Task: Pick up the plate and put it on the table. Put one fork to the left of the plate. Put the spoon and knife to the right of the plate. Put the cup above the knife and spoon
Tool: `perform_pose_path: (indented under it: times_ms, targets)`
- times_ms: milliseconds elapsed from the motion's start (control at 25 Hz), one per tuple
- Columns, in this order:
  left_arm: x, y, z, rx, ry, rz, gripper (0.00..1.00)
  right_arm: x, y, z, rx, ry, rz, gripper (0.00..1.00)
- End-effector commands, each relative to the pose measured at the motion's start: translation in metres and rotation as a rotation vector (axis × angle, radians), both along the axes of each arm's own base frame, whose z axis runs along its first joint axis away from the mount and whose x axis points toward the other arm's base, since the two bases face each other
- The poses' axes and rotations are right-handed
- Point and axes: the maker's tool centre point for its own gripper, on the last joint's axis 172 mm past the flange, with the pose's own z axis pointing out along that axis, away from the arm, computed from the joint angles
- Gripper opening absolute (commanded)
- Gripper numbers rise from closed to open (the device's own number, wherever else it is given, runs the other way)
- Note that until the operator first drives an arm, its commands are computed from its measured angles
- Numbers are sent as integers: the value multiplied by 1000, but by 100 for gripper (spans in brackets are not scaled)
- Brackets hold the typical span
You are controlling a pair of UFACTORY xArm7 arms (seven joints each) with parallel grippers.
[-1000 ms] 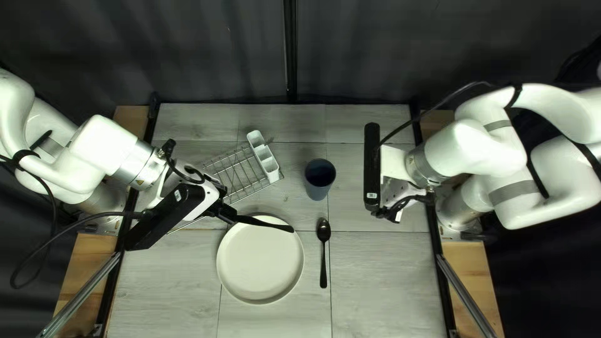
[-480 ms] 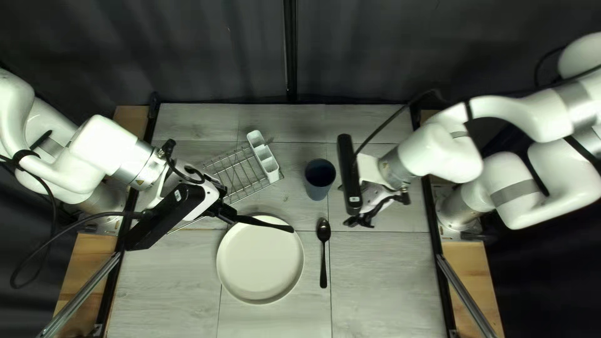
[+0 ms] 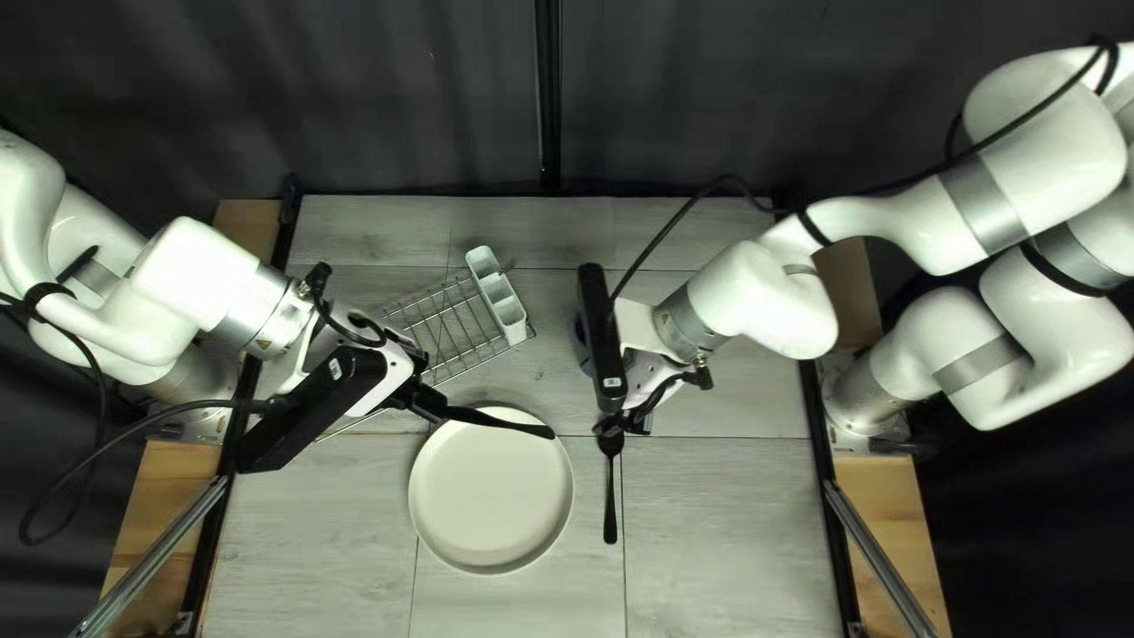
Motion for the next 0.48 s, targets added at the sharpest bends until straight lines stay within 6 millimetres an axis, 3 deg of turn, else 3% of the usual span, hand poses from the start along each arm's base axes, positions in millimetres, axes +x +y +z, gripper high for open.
perform_pose_path:
  times_ms: [40, 480]
  targets:
    - [0, 0, 0, 0, 0, 0, 0, 23, 4, -3, 6, -62, 40, 100]
    - [0, 0, 0, 0, 0, 0, 0, 62, 7, -14, 25, -131, 128, 100]
